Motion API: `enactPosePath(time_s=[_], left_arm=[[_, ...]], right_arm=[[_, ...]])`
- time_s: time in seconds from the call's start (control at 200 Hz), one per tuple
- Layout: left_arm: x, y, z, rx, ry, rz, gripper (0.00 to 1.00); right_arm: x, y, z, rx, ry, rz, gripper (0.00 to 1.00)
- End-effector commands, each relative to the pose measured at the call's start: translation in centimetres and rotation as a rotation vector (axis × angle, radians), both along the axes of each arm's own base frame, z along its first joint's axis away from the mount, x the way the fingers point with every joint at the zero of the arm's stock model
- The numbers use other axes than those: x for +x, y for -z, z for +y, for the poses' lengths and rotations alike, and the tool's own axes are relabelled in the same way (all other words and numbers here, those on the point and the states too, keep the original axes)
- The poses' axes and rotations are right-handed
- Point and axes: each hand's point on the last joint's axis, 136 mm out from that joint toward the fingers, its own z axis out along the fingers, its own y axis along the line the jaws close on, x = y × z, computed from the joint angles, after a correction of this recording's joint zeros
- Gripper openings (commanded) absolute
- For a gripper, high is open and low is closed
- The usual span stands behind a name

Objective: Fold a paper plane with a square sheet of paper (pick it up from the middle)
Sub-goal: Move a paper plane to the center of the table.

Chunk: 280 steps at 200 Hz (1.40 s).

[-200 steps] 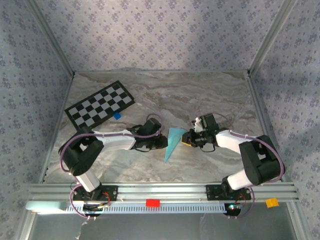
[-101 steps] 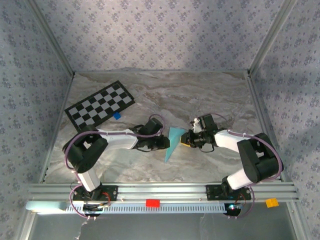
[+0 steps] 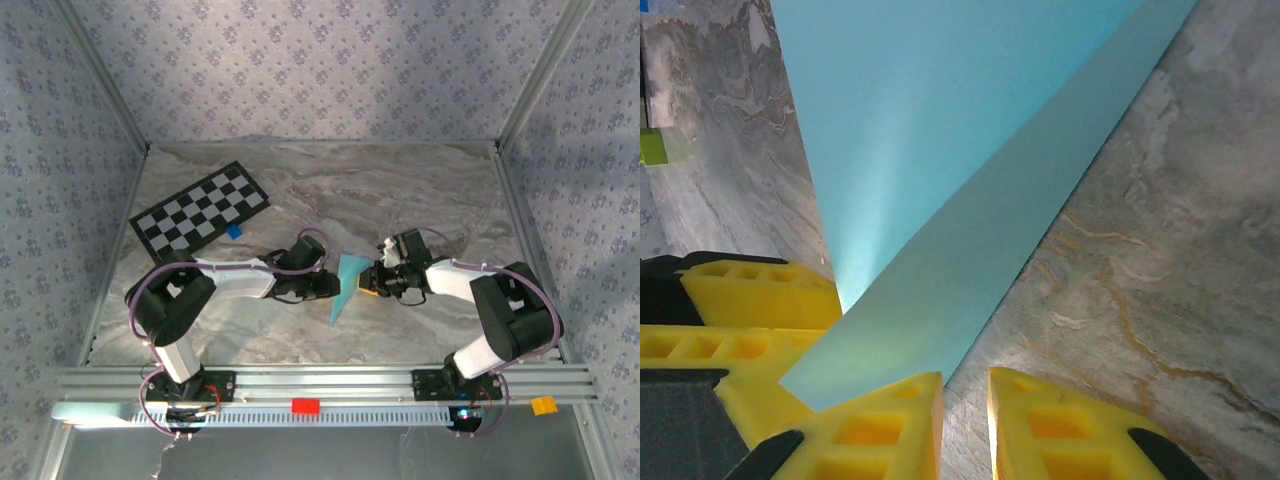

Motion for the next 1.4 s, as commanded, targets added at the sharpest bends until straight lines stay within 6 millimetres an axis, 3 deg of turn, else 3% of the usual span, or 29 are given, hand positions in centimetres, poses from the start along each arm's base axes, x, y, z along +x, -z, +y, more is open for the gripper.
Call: enactPosePath(time_s=[0.0,0.445,1.004,1.394], left_arm=[[0.4,-0.9,0.2,-0.014,-0.023,-0.035,0.35],[0.2,-1.2,-0.8,-0.058,0.006,-0.031,0.36],[0.8,-2.1,-0.2,-0.063,-0.039,-0.086,0.42],[0.0,-1.0,-1.6,-0.065,0.033,-0.029,0.39]], right_arm=[[0.2,-0.2,0.5,0.013,-0.003,0.011,0.20],[0.1,0.0,0.6,0.011,-0.007,0.014,0.20],[0.0,0.2,0.6,0.008,-0.008,0.018,0.20],[-0.1,0.4,0.5,0.004,-0.008,0.023,0.20]])
